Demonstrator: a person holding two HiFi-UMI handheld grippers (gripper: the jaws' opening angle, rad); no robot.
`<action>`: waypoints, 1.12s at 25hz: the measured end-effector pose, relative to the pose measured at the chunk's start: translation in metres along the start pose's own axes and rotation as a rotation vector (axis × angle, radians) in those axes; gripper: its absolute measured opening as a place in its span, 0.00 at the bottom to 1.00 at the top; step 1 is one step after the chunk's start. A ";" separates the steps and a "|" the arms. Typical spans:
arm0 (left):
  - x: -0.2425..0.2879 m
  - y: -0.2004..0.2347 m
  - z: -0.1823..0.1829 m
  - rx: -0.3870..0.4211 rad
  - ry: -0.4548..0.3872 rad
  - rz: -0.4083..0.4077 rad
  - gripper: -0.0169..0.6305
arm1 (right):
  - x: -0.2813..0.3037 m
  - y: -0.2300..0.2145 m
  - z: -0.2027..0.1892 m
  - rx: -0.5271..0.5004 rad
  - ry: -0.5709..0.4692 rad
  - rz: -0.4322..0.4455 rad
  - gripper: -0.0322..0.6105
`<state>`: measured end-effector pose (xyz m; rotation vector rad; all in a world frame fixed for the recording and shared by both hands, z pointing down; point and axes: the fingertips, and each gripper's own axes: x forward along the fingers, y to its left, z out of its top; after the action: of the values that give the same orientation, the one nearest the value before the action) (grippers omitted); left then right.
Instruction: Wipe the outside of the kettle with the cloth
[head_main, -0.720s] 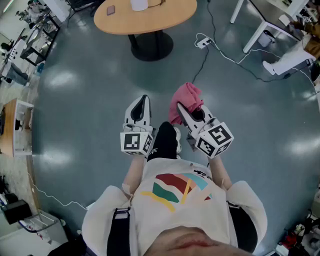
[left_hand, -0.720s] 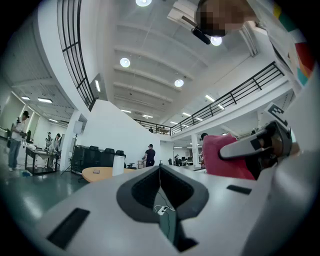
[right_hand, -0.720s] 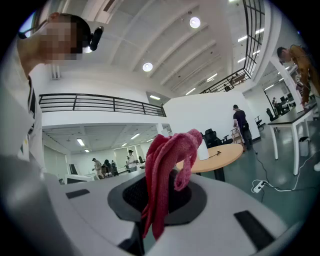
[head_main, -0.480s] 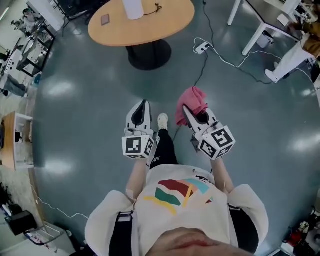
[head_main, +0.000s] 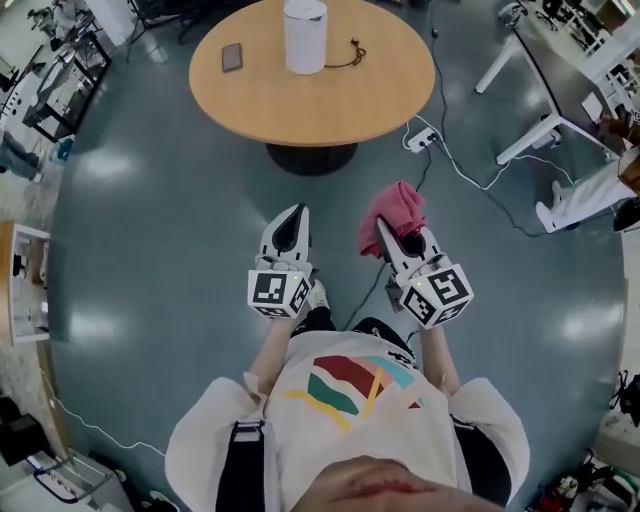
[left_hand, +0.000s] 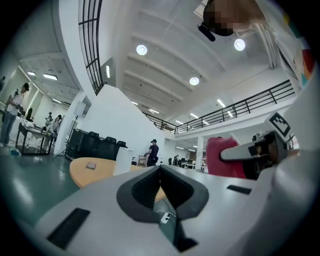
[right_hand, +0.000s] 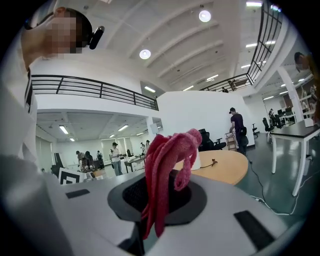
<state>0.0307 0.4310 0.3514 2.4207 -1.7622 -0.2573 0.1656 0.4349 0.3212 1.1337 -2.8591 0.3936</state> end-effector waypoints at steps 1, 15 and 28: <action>0.012 0.014 0.007 0.009 0.003 -0.001 0.09 | 0.017 -0.004 0.006 0.013 -0.002 -0.002 0.11; 0.127 0.140 0.041 0.086 -0.046 0.095 0.09 | 0.193 -0.096 0.036 0.026 0.006 0.035 0.11; 0.358 0.197 0.063 0.172 -0.053 0.095 0.10 | 0.389 -0.225 0.088 -0.263 0.016 0.148 0.11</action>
<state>-0.0578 0.0297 0.3108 2.4555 -1.9930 -0.1676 0.0384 -0.0051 0.3360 0.8738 -2.8796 0.0268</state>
